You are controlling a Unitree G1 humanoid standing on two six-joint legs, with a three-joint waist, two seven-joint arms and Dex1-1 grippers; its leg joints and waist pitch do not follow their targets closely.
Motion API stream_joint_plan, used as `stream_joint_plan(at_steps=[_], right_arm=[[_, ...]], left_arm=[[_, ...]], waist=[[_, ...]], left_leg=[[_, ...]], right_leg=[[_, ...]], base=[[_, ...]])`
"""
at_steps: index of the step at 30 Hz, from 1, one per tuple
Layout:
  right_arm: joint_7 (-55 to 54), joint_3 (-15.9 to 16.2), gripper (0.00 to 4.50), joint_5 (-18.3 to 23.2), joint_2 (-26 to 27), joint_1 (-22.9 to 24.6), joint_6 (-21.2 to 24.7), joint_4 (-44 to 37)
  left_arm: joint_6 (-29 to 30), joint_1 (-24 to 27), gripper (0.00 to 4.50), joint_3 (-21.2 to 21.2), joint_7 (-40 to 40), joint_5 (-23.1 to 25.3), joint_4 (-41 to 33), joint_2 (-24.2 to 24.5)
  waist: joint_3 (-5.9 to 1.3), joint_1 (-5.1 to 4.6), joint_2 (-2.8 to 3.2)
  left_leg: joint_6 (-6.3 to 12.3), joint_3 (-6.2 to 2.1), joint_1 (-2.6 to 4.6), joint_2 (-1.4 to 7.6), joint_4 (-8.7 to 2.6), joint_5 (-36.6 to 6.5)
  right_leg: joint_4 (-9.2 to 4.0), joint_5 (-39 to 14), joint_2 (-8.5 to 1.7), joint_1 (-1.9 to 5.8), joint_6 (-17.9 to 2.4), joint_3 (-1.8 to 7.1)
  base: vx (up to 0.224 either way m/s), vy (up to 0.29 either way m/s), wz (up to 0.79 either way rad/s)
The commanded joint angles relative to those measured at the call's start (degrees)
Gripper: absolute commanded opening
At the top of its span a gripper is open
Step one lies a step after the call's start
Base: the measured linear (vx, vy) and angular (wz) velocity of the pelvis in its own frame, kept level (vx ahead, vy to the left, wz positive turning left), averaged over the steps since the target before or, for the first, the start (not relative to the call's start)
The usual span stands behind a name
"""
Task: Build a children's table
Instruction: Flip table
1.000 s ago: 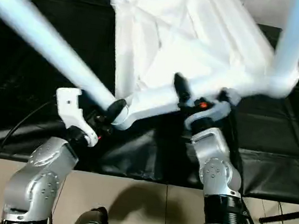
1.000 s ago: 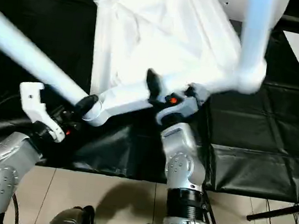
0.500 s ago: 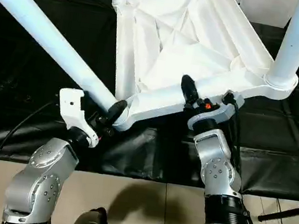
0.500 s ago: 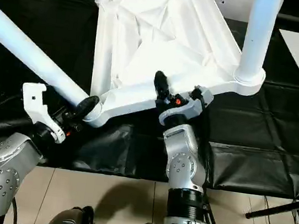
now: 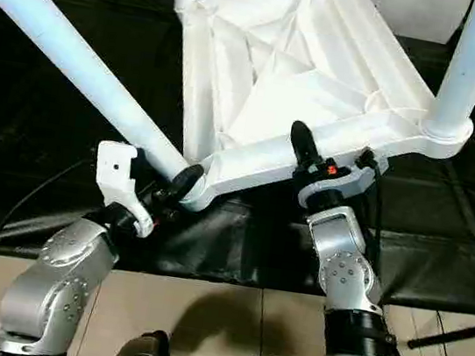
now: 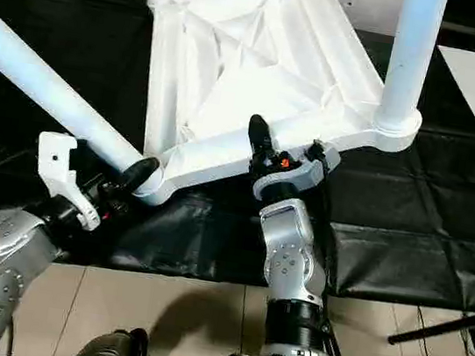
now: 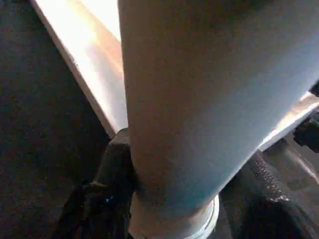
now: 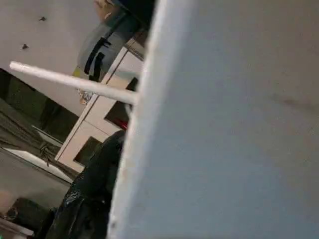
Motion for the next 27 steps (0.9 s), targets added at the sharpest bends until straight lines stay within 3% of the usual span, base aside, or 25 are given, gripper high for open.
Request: stream_joint_plan(at_steps=[1, 5, 10, 11, 13, 16, 17, 21, 23, 25, 27], right_arm=[[-1.0, -1.5, 2.19, -0.7, 3.3, -7.1, -3.2, -1.9], [-1.4, -2.9, 2.16, -0.8, 1.1, -8.1, -5.1, -1.4], [-2.2, -4.0, 2.15, -0.3, 0.0, -8.2, -5.9, -1.8], [-2.2, -4.2, 2.15, -0.1, -0.2, -8.1, -5.9, -1.8], [-2.2, -4.3, 2.15, -0.1, -0.4, -7.9, -5.9, -1.9], [-2.2, -4.3, 2.15, -0.1, -0.2, -7.4, -5.9, -2.2], [-2.3, -4.1, 2.15, 0.2, 0.5, -6.5, -5.8, -2.7], [-2.0, -2.5, 2.11, 0.0, 1.7, -3.2, -5.2, -5.3], [-1.8, -2.0, 2.1, 0.5, 1.7, -1.3, -4.5, -7.9], [-1.8, -2.3, 2.08, 1.3, 1.1, -0.1, -3.9, -9.9], [-2.4, -3.2, 2.08, 1.7, 0.3, 0.4, -3.7, -10.6]], left_arm=[[1.7, 2.6, 2.77, -2.2, -4.0, -1.1, 1.3, 0.8], [2.2, 3.7, 2.77, -0.9, -6.9, -3.3, -0.1, 3.0], [0.6, 4.7, 2.77, 0.3, -7.6, -3.3, -0.1, 3.9], [-0.1, 4.8, 2.77, 0.4, -8.4, -3.6, 0.1, 4.1], [-1.2, 4.7, 2.77, 0.3, -9.7, -3.9, 0.4, 4.3], [-5.4, 3.7, 2.77, -0.1, -12.2, -2.9, 3.1, 4.6], [-10.1, 2.0, 2.77, 0.1, -15.0, -2.4, 7.3, 4.1], [-18.3, -1.1, 2.77, -1.3, -20.2, -0.2, 14.9, 4.1], [-17.6, -2.3, 2.87, -1.6, -21.7, -1.1, 15.4, 4.6], [-16.7, -3.4, 3.2, -0.9, -22.8, -2.1, 15.4, 5.3], [-17.7, -4.7, 3.19, -0.7, -24.8, -2.2, 17.0, 6.4]], waist=[[-5.26, -0.05, -0.11], [-5.35, -0.52, 0.05], [-5.52, -0.68, 0.06], [-5.4, -0.65, 0.55], [-5.42, -0.67, 0.37], [-5.35, -0.61, 0.4], [-5.25, -0.59, 0.16], [-5.27, -0.14, 0.46], [-5.45, 0.46, 0.55], [-5.56, 0.78, 0.51], [-5.55, 1.01, 0.44]], left_leg=[[5.24, -1.05, 1.88, 3.58, -3.48, -2.9], [5.1, -0.98, 1.85, 3.49, -3.42, -2.7], [6.24, -0.92, 1.84, 3.58, -3.2, -1.1], [6.18, -0.99, 1.88, 3.59, -3.26, -1.2], [6.13, -0.97, 1.91, 3.58, -3.25, -1.5], [5.82, -0.95, 1.95, 3.57, -3.33, -2.2], [5.94, -0.96, 1.94, 3.48, -3.39, -2.3], [4.99, -0.88, 2.36, 3.69, -3.56, -3.2], [4.73, -0.84, 2.68, 3.86, -3.54, -2.8], [4.89, -0.82, 2.68, 3.8, -3.51, -1.8], [5.07, -0.78, 2.54, 3.75, -3.51, -1.9]], right_leg=[[-2.88, 4.2, -2.7, 2.48, -14.3, 2.05], [-2.75, 4.8, -2.66, 2.48, -14.9, 2.02], [-2.47, 7.7, -2.63, 2.62, -15.8, 2.04], [-2.53, 7.7, -2.58, 2.5, -16.0, 1.97], [-2.49, 7.7, -2.56, 2.55, -16.2, 1.99], [-2.6, 6.9, -2.64, 2.57, -16.2, 2.05], [-2.82, 6.4, -2.62, 2.53, -16.0, 2.06], [-2.84, 5.1, -2.64, 2.22, -15.3, 2.12], [-2.62, 6.0, -2.73, 2.05, -15.0, 2.18], [-2.32, 7.9, -2.57, 1.99, -15.2, 2.05], [-2.31, 7.8, -2.64, 1.99, -15.4, 2.01]], base=[[0.0, 0.0, 0.0], [0.0, 0.0, 0.0], [0.0, 0.0, 0.0], [0.0, 0.0, 0.0], [0.0, 0.0, 0.0], [0.0, 0.0, 0.0], [0.0, 0.0, 0.0], [0.0, 0.0, 0.0], [0.0, 0.0, 0.0], [0.0, 0.0, 0.0], [0.0, 0.0, 0.0]])
